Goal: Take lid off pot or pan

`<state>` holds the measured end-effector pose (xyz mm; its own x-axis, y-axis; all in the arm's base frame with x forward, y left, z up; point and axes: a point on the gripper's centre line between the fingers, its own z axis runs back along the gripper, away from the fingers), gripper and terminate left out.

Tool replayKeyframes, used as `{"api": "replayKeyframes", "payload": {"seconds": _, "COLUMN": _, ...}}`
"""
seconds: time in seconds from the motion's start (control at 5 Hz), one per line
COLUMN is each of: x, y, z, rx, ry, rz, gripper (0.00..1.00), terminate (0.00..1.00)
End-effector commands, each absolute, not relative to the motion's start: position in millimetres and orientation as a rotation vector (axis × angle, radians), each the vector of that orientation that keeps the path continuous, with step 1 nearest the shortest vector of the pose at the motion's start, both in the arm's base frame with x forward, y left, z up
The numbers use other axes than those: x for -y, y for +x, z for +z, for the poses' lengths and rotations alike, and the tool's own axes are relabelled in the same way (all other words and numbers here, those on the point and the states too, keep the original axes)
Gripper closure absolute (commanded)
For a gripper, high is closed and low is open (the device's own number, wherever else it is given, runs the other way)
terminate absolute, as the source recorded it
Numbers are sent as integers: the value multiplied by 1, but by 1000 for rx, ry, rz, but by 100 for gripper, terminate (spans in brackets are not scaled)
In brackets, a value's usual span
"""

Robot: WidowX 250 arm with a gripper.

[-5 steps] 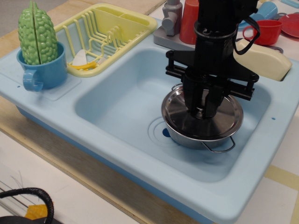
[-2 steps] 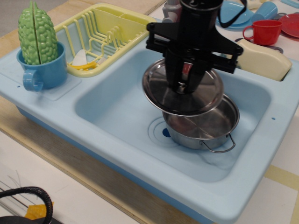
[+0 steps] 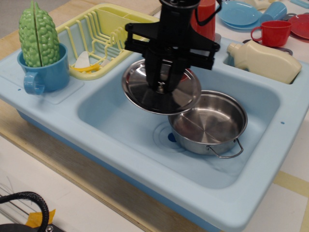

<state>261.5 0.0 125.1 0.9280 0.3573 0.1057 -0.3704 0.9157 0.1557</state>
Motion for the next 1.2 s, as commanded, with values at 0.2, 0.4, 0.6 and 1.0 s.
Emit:
{"api": "replayKeyframes", "payload": {"seconds": 0.2, "x": -31, "y": 235, "z": 122, "rx": 40, "ry": 194, "rz": 619, "gripper": 100, "terminate": 0}}
{"api": "replayKeyframes", "payload": {"seconds": 0.4, "x": -35, "y": 230, "z": 114, "rx": -4, "ry": 170, "rz": 663, "gripper": 100, "terminate": 0}}
{"api": "replayKeyframes", "payload": {"seconds": 0.6, "x": -33, "y": 229, "z": 111, "rx": -17, "ry": 146, "rz": 664, "gripper": 0, "terminate": 0}}
{"api": "replayKeyframes", "payload": {"seconds": 1.0, "x": -33, "y": 229, "z": 111, "rx": -17, "ry": 146, "rz": 664, "gripper": 0, "terminate": 0}}
